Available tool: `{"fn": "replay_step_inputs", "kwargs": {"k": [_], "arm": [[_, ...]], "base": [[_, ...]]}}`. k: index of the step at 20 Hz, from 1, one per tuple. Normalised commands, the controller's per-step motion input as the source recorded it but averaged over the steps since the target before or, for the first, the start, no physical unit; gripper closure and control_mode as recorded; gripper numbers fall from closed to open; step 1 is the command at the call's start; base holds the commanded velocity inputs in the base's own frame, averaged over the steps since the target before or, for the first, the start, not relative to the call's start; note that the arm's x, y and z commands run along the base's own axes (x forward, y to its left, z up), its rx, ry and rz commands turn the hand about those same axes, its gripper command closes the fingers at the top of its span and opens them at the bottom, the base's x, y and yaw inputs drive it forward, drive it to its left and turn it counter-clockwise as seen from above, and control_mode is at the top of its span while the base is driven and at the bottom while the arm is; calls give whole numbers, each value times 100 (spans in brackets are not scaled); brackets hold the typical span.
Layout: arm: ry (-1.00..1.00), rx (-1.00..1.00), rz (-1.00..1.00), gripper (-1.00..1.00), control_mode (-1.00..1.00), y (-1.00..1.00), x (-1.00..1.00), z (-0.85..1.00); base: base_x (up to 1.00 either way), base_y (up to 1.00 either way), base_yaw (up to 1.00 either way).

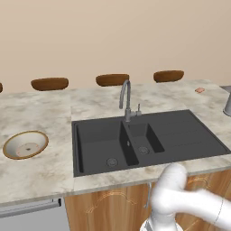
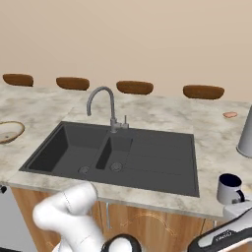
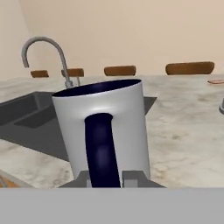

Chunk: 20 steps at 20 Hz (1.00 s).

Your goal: Pick the mug and place it in the sink. Pick the bowl and place it in the open cabinet and then close the cabinet.

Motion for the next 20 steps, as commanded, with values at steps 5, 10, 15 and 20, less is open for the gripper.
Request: {"fn": "replay_step_inputs", "kwargs": {"k": [5, 10, 15, 20], "arm": [[-30, -12, -24, 100, -100, 100, 35, 28], [-10, -9, -13, 100, -100, 100, 63, 56], [34, -4, -22, 100, -100, 100, 46, 4], [61, 5, -5, 100, -100, 100, 36, 0]], "base": [[0, 0, 0], [0, 0, 0], [0, 0, 0], [0, 0, 0]]}}
